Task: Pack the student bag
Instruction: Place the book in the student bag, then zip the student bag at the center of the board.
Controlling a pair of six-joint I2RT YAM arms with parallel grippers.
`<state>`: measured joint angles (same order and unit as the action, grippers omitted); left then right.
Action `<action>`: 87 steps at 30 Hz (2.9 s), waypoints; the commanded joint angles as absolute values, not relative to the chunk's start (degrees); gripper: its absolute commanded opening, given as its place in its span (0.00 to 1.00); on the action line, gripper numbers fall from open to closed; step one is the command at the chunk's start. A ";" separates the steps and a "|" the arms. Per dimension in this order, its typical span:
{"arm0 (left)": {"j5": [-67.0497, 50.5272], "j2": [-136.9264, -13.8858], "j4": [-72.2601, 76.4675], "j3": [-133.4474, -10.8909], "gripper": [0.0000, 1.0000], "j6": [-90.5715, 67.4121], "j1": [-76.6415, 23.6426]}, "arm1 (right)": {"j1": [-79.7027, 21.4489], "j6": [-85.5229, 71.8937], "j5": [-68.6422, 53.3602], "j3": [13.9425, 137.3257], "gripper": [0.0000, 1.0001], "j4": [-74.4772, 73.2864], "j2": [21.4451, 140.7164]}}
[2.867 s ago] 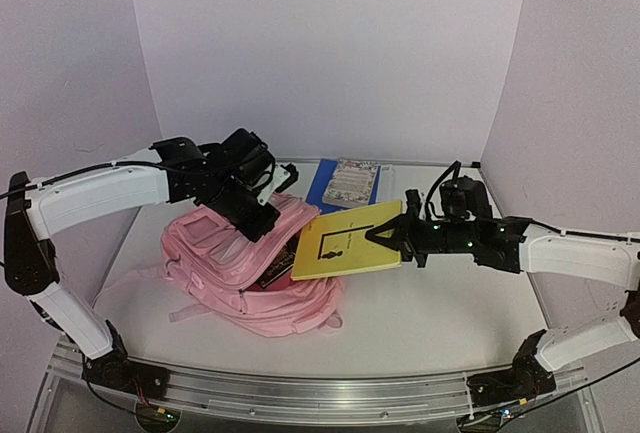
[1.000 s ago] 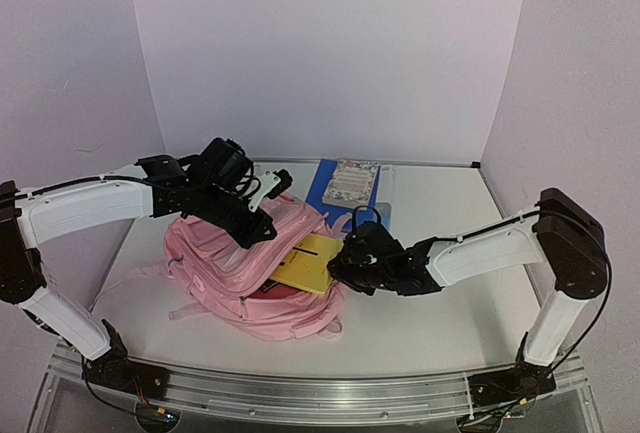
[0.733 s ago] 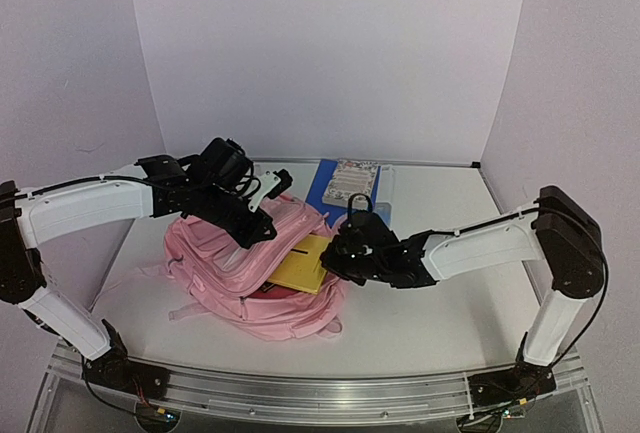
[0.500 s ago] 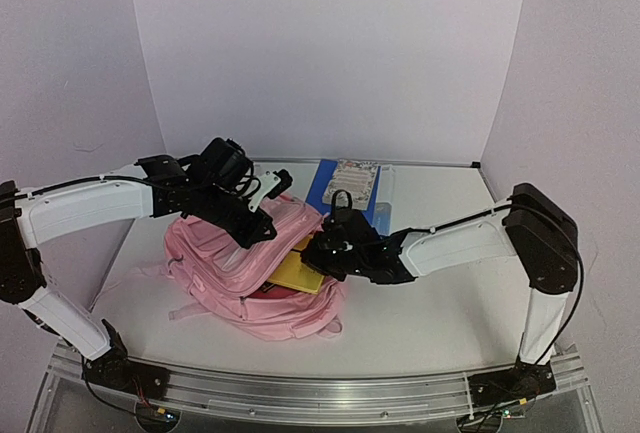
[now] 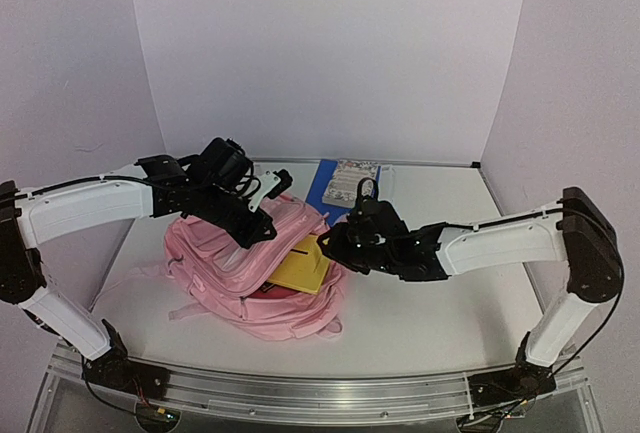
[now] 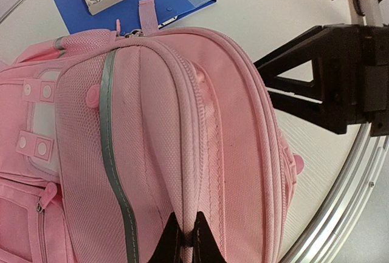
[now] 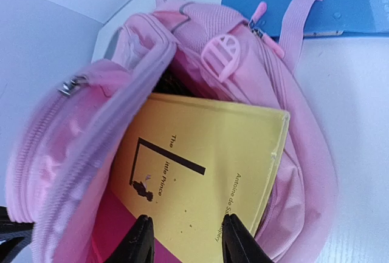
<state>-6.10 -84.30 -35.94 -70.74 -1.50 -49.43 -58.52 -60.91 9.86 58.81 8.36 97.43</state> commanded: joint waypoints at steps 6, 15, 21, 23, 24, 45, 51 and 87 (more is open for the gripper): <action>-7.68 -83.28 -27.20 -72.32 0.00 -0.28 -49.20 | -57.83 -61.11 8.00 58.76 0.39 4.92 101.02; -7.83 -83.15 -27.34 -72.33 0.00 -0.26 -49.22 | -57.89 -60.05 4.97 62.26 0.36 5.72 105.85; -7.96 -83.42 -27.36 -72.44 0.00 -0.26 -49.22 | -57.84 -58.82 3.35 65.11 0.30 6.66 108.71; -8.11 -83.56 -27.44 -72.51 0.00 -0.26 -49.22 | -57.88 -58.62 1.90 66.26 0.29 7.01 110.15; -8.15 -83.62 -27.48 -72.51 0.00 -0.23 -49.22 | -57.89 -58.56 1.28 66.76 0.28 7.39 110.73; -8.68 -84.68 -27.40 -72.60 0.00 -0.53 -49.25 | -57.96 -58.31 -1.74 74.15 0.23 15.47 117.21; -9.42 -86.93 -27.41 -73.37 0.00 -3.03 -49.24 | -57.86 -58.91 3.68 62.03 0.33 14.88 107.31; -14.94 -61.57 -28.09 -42.00 0.82 -43.73 -23.95 | -79.72 -37.74 11.91 91.35 0.40 -15.35 118.11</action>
<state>-12.47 -62.23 -29.78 -43.30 -41.97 -25.50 -80.07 -46.63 11.41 83.37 -8.46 113.95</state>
